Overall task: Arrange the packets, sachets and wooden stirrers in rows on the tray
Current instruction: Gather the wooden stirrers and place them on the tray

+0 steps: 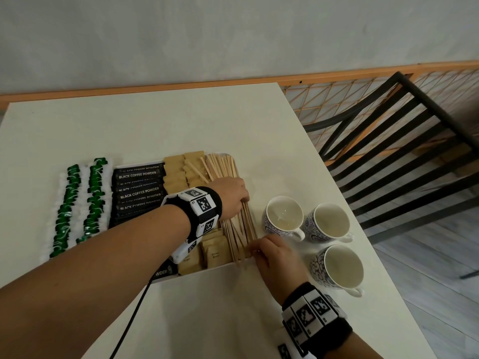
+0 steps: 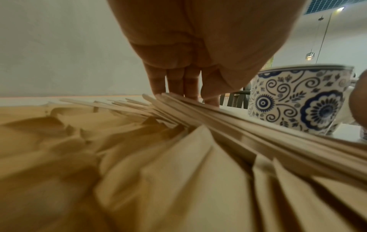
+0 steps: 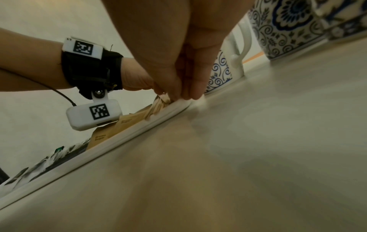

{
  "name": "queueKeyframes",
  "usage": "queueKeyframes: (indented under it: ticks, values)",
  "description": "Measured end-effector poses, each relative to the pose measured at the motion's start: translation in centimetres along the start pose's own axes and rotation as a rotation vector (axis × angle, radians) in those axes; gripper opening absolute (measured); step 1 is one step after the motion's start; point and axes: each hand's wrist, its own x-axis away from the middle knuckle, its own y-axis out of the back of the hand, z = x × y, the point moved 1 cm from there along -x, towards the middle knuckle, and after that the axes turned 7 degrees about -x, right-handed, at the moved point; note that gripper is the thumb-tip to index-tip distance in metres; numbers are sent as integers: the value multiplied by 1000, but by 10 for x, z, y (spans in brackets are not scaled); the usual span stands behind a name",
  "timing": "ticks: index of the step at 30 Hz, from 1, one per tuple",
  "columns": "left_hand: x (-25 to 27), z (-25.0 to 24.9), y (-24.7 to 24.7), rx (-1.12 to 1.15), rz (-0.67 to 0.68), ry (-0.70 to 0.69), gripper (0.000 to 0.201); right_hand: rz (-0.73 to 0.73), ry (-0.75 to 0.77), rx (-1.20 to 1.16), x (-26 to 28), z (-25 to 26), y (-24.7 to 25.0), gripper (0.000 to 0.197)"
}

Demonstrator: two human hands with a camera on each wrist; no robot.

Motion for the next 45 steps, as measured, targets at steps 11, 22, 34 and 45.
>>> queueKeyframes:
  ticks: [11,22,34,45]
  values:
    - [0,5,0,85,-37,12,44,43,87,-8,7,-2,8,16]
    - [6,12,-2,130,-48,24,46,249,227,96,12,16,-6,28]
    - [19,34,3,248,-203,115,40,101,92,45,21,2,10,17]
    - [33,60,3,395,-231,413,50,98,-25,26,4,-4,5,16]
